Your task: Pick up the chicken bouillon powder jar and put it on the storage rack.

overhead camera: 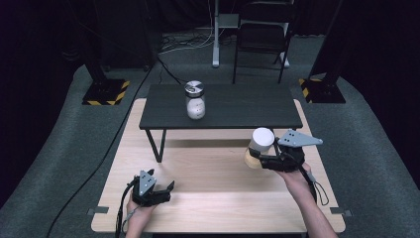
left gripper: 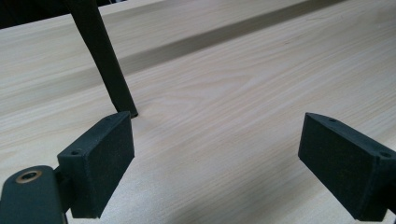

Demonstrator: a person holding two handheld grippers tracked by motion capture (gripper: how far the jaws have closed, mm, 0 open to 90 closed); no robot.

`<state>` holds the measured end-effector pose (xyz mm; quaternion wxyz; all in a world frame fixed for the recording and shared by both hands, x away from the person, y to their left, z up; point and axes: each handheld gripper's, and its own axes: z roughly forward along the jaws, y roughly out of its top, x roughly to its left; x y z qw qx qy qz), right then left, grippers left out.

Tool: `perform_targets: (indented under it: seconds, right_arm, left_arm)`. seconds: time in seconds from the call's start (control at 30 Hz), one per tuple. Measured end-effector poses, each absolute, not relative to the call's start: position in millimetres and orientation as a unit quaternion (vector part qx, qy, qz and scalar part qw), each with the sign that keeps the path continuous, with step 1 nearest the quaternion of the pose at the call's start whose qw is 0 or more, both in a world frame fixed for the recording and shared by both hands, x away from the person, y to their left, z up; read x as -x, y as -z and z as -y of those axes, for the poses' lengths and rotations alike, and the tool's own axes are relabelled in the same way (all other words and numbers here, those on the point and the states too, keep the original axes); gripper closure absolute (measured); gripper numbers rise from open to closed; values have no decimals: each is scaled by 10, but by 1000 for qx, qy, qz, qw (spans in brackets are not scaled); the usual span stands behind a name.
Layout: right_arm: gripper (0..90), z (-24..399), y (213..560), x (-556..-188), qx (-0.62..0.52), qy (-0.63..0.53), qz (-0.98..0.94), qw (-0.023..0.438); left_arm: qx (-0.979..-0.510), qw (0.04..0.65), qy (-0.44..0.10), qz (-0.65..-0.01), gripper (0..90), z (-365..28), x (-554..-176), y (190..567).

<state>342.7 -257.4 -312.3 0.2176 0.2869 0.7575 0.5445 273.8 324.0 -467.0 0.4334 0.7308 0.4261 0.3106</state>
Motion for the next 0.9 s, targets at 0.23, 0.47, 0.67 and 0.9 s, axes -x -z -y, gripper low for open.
perform_targets:
  seconds: [0.23, 0.47, 0.67, 0.9]
  right_arm:
    - [336, 2573, 2963, -3470, -286, -569, -738, 225]
    - [336, 2547, 2890, -3568, -297, -591, -714, 229]
    - [336, 2513, 2868, -3648, -309, -616, -685, 237]
    - [336, 2413, 2900, -3725, -338, -632, -647, 263]
  left_arm:
    - [-731, 433, -310, -426, 102, -3239, -2739, 4670]
    - [-732, 432, -310, -425, 102, -3239, -2743, 4666]
    - [-733, 432, -308, -426, 102, -3240, -2747, 4664]
    - [-734, 432, -307, -425, 102, -3243, -2752, 4661]
